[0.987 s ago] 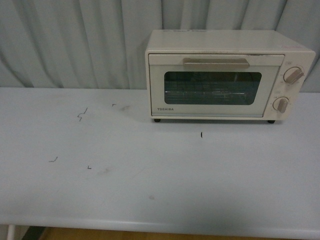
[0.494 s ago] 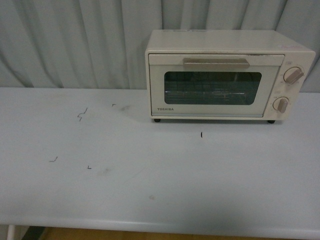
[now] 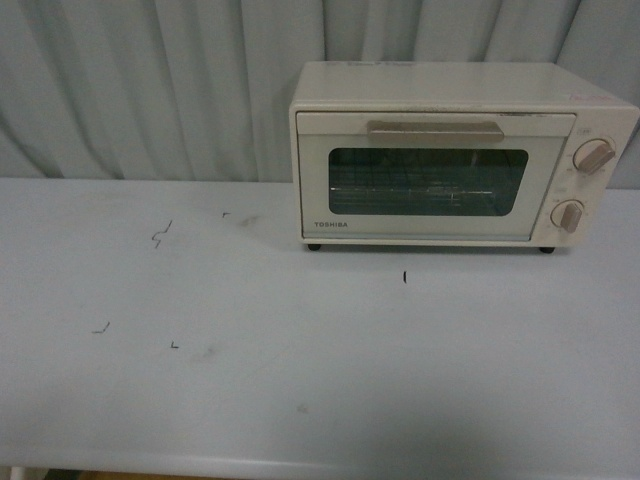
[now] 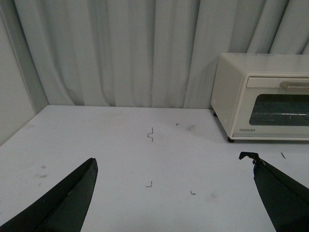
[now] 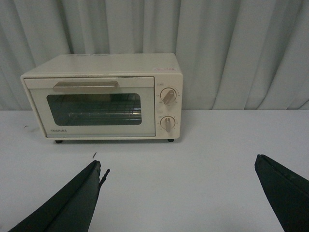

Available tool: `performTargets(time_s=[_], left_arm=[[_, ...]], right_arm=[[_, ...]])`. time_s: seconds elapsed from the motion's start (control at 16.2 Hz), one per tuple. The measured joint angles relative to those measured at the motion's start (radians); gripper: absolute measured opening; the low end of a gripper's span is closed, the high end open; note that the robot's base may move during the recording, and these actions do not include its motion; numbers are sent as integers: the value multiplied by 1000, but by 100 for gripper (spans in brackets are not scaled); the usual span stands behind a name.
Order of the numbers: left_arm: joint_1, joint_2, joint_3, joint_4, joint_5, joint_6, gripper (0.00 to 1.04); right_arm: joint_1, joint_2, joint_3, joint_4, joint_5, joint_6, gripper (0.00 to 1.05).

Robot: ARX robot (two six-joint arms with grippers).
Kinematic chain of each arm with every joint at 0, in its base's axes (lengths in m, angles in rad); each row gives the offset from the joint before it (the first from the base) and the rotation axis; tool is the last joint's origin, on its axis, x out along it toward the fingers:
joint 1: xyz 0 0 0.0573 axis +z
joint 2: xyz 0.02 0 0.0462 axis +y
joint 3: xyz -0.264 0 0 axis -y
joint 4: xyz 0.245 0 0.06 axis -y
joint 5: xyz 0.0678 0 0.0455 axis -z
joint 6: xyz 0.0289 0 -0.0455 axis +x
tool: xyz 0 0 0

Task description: Open oven

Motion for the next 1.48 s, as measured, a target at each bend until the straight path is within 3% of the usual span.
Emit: performTargets(time_s=[1.48], left_arm=[[0, 0, 0, 0, 0, 0, 98]], right_arm=[[0, 0, 0, 0, 0, 0, 98]])
